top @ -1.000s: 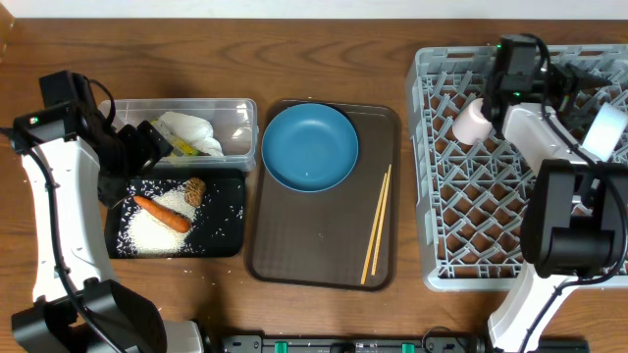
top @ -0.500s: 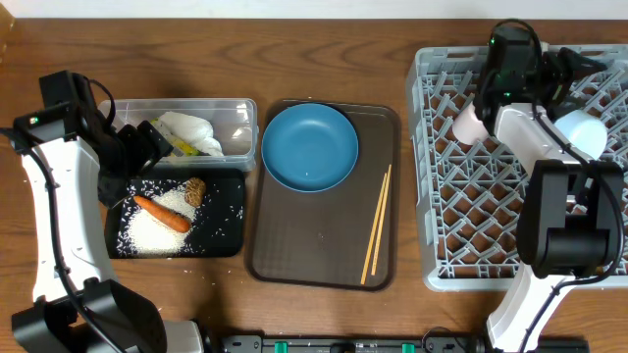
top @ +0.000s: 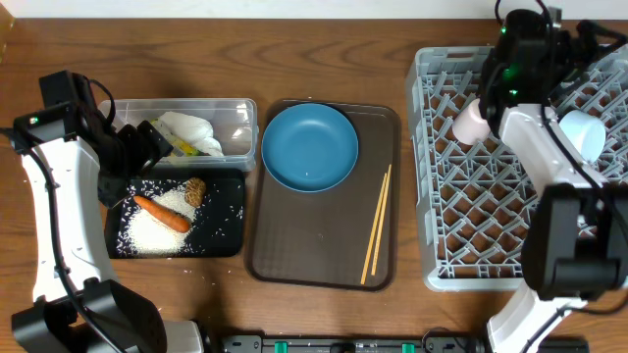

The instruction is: Sort waste into correct bins and load items into the dishwasher rack

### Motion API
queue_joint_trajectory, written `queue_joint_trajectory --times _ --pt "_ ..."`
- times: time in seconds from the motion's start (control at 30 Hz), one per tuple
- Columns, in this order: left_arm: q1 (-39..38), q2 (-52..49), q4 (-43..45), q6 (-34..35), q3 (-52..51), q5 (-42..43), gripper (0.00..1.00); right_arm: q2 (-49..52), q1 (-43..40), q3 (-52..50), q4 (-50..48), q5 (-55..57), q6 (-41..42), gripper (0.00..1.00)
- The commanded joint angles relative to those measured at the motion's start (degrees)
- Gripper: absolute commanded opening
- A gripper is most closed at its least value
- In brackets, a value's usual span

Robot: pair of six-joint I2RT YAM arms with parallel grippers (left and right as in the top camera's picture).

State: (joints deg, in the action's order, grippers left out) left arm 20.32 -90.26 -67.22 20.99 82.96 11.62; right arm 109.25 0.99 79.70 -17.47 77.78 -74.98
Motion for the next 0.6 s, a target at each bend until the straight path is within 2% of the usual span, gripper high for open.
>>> queue_joint_trajectory --times 0.0,0.13,0.23,0.33,0.43,0.5,0.53,0.57 --pt "0.31 0.90 -0.17 -0.09 0.02 -0.35 0.98 -4.31 -0.24 0.07 4.11 -6.05 6.19 0.97" --pt "0.31 0.90 -0.17 -0.09 0.02 -0.35 0.98 -9.09 -1.90 0.09 21.49 -18.29 19.34 0.99" --pt "0.31 0.90 -0.17 -0.09 0.02 -0.35 0.98 -13.14 -4.98 0.11 37.99 -36.37 34.23 0.99" --pt "0.31 0.90 -0.20 -0.09 0.02 -0.35 0.98 -15.61 -10.21 0.11 44.33 -52.15 48.09 0.96" --pt "0.31 0.90 -0.17 -0.09 0.02 -0.35 0.98 -16.63 -16.11 0.11 45.62 -63.08 58.05 0.80" --pt "0.31 0.90 -0.17 -0.09 0.02 -0.35 0.98 -16.70 -19.85 0.11 46.07 -70.03 62.69 0.63" --pt "0.28 0.90 -0.20 -0.09 0.02 -0.35 0.98 -16.68 -21.77 0.11 46.38 -73.96 64.94 0.52" --pt "0.31 0.90 -0.20 -0.09 0.02 -0.35 0.98 -16.61 -23.37 0.11 46.58 -77.31 66.95 0.35"
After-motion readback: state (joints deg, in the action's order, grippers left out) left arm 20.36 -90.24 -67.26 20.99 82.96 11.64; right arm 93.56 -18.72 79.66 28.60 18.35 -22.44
